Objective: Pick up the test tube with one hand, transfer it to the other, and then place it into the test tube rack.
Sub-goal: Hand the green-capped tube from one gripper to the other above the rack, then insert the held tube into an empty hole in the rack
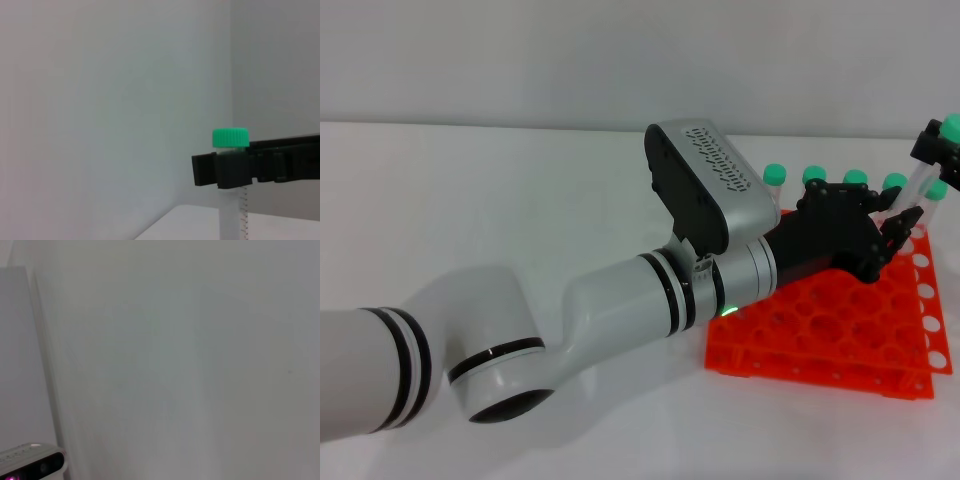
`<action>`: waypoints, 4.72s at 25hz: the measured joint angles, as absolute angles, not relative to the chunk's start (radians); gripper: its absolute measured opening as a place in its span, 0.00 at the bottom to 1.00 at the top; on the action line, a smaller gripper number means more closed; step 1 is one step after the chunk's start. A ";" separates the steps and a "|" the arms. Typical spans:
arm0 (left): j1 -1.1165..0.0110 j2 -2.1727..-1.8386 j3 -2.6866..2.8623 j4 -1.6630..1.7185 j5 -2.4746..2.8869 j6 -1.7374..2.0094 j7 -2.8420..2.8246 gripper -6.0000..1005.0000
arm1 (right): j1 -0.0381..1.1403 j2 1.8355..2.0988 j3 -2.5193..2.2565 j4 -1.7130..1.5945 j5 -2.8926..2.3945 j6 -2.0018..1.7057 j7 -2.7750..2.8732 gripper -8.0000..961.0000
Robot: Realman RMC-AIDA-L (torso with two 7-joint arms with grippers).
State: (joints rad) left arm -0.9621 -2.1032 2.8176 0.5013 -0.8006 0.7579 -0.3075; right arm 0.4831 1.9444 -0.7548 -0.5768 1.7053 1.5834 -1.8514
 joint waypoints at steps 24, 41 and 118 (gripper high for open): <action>-0.808 -2.105 2.804 0.518 -0.798 0.888 -0.170 0.20 | 0.480 1.950 -0.738 -0.579 1.747 1.610 -1.845 0.22; -0.279 -2.097 2.585 0.445 -0.822 1.395 0.049 0.84 | 0.580 2.011 -0.823 -0.583 1.698 1.475 -1.901 0.24; -0.222 -2.089 2.539 0.258 -1.069 1.444 -0.145 0.89 | 0.632 2.024 -1.165 -0.474 1.806 1.094 -2.005 0.37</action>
State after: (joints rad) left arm -0.2225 -2.0892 2.5387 0.2583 -1.0691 1.4437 -0.1448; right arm 0.6319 2.0242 -1.1646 -0.4743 1.8061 1.0941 -2.0047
